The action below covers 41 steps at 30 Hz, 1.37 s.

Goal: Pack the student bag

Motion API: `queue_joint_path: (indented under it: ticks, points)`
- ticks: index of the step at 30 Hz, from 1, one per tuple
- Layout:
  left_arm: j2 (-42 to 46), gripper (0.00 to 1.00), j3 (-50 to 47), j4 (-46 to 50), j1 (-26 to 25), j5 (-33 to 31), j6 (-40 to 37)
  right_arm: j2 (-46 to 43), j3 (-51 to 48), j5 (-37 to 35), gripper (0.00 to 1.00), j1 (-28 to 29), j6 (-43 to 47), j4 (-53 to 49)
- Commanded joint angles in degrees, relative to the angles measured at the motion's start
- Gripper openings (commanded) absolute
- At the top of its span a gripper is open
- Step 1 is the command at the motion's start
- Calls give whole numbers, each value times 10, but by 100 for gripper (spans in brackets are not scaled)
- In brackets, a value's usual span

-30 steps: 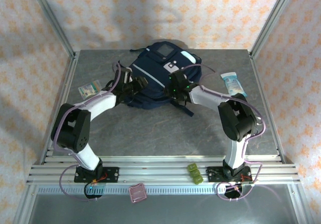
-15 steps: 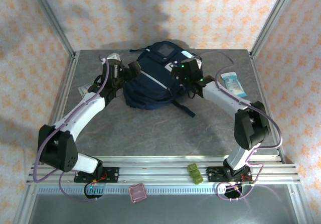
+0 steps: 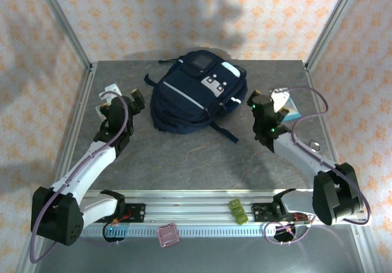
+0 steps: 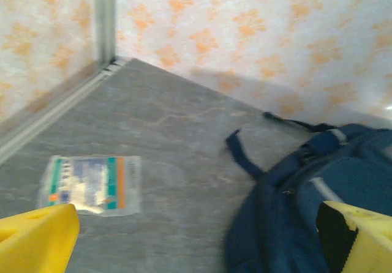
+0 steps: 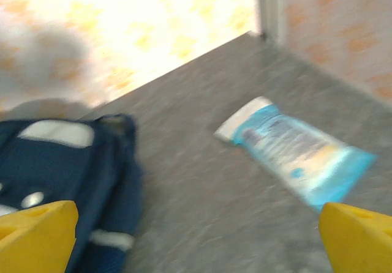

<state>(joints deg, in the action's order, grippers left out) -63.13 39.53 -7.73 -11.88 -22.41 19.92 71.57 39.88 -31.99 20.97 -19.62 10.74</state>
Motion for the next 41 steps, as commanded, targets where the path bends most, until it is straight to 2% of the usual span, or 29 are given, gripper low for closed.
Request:
queue_joint_path:
  ticks: [1,5,8,9,10,12,13,14,15,16,17,18,19,20,21,22,23,24,25,27,29,30,41]
  points:
    - [8,99,-73,-111,8,-85,-65,-12,-66,-157,100,-9,53,145]
    - [-21,99,-140,-232,46,-105,-90,32,-88,-175,100,-37,37,163]
    - [-81,99,-146,-261,74,-83,-70,77,-103,-179,100,-44,53,223]
    - [-100,100,-156,-297,74,-77,-81,88,-120,-171,100,-44,87,291]
    - [-118,99,-177,-359,74,-67,-97,97,-128,-152,100,-46,126,313]
    - [-158,99,-224,-494,75,-59,-127,110,-142,-169,100,-46,175,379]
    - [-182,99,-240,-568,74,-57,-157,114,-178,-150,100,-50,202,458]
    - [-185,100,-240,-566,68,-52,-156,114,-216,-106,100,-62,211,528]
    - [-198,99,-253,-601,72,-12,-167,115,-251,-40,100,-86,199,567]
    - [-222,99,-274,-663,72,11,-186,122,-280,-3,100,-106,196,626]
    - [-238,99,-292,-716,72,37,-192,118,-292,12,100,-114,192,638]
    - [-258,99,-311,-775,72,48,-202,99,-288,31,100,-123,176,592]
    - [-269,99,-323,-820,69,56,-211,97,-288,66,100,-135,174,594]
    - [-260,99,-320,-798,69,68,-212,104,-293,87,100,-140,184,614]
    - [-249,99,-305,-750,70,70,-206,107,-291,151,100,-146,197,600]
    - [-248,100,-292,-729,73,71,-199,148,-300,216,100,-156,218,665]
    - [-253,100,-288,-729,78,67,-194,194,-306,198,100,-155,227,748]
    - [-256,100,-287,-729,82,61,-190,172,-290,161,100,-154,201,668]
    - [-253,100,-287,-729,82,55,-188,139,-267,181,100,-163,183,575]
    - [-255,100,-289,-721,82,52,-189,172,-297,172,100,-154,212,691]
    - [-255,100,-289,-722,79,48,-190,148,-279,178,100,-152,202,613]
    - [-255,100,-289,-721,79,48,-190,154,-272,202,100,-165,200,611]
    - [-255,100,-290,-722,79,44,-189,153,-275,220,100,-172,200,614]
